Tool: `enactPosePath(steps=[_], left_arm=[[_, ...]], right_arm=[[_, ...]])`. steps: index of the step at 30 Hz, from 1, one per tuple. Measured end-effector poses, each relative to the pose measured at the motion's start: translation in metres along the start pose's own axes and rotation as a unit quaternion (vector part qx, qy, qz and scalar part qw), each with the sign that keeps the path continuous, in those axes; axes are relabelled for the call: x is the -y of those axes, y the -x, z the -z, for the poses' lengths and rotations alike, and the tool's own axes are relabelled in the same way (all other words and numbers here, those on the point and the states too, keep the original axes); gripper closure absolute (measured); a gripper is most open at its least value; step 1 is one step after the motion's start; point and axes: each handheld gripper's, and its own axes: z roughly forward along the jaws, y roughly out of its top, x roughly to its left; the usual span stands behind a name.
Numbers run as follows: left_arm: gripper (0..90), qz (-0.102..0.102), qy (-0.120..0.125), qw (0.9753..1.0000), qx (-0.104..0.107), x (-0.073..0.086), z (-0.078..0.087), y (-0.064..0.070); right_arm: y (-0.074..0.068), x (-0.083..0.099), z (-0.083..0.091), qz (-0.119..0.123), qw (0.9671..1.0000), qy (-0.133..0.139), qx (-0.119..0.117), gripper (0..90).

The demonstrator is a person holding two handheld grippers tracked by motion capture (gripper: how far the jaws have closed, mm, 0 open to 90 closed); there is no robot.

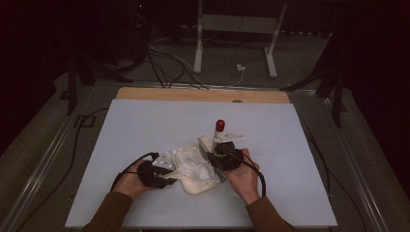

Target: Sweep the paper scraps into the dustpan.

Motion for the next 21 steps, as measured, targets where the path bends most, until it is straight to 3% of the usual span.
enactPosePath(steps=[16, 21], left_arm=[[66.8, 0.0, 0.001, 1.0, 0.0, 0.0, -0.001, 0.0], [66.8, 0.0, 0.001, 1.0, -0.002, 0.0, -0.002, 0.001]], right_arm=[[-0.028, -0.01, -0.001, 0.02, 0.9993, 0.009, -0.029, 67.4], [-0.03, -0.009, -0.005, 0.032, 0.9992, -0.006, -0.025, 67.3]])
